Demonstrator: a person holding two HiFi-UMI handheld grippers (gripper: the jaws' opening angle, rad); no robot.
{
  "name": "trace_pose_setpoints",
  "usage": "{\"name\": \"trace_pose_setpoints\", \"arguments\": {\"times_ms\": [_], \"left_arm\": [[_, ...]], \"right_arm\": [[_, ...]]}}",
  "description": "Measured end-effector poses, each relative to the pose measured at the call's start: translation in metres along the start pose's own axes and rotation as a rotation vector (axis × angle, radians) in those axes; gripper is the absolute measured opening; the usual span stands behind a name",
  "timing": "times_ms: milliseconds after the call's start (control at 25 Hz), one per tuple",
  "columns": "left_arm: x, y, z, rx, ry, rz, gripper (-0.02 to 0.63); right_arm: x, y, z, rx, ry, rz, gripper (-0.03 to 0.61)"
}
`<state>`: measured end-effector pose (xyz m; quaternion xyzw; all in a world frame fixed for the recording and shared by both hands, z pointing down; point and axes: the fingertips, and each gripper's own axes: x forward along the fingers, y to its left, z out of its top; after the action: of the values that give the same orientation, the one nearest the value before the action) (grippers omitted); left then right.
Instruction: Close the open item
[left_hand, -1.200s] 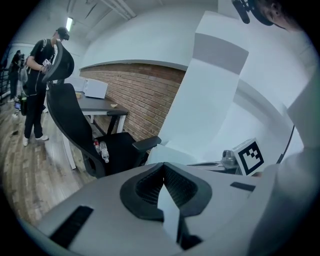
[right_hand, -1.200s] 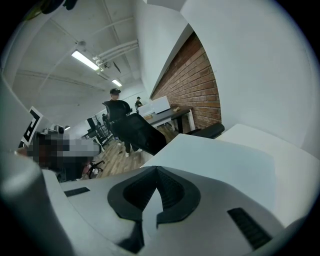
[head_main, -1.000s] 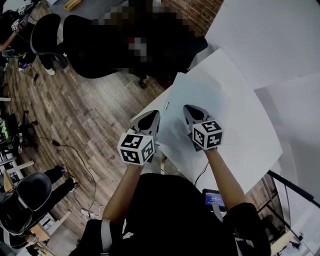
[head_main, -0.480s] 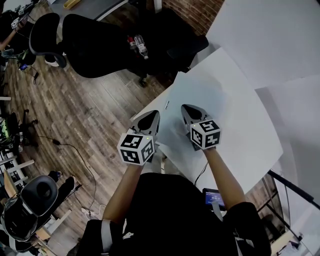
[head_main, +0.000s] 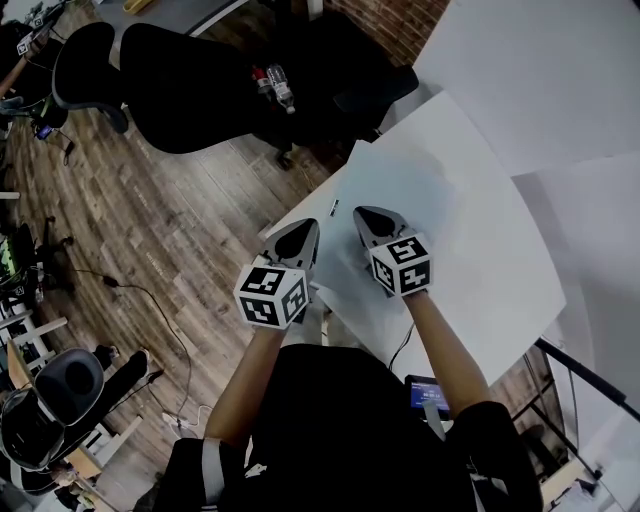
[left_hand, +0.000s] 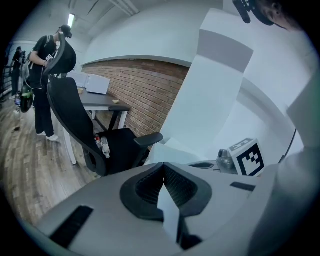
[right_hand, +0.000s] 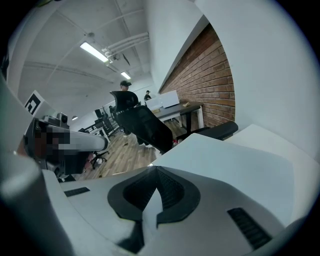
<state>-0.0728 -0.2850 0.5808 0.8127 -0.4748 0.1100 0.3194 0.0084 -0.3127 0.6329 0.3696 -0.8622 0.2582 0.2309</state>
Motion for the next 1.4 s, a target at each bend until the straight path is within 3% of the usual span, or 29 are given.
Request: {"name": "trace_pose_setpoints", "arguments": {"times_ms": [360,760,1040,1400], "left_arm": [[0.001,0.008,-0.004,-0.015,0.005,0.003,0.014],[0.002,0.010,-0.008,-0.033,0.011,-0.003,0.014],[0.003,0.014,-0.013,-0.044,0.019,-0.003,0.014],[0.003,0.023,-0.012,-0.063,0.017,0.007,0.014]], "right_arm": [[0.007,0.003,-0.004,-0.038,0.030,0.008,0.038],[0.011,0.008,-0.006,-0.120,0.064,-0.041,0.038],[0.015,0.011,0.000,-0.074,0.054,-0.025,0.038],[0.028,0.020,0.005,-0.105,0.073,-0.011,0.038]]}}
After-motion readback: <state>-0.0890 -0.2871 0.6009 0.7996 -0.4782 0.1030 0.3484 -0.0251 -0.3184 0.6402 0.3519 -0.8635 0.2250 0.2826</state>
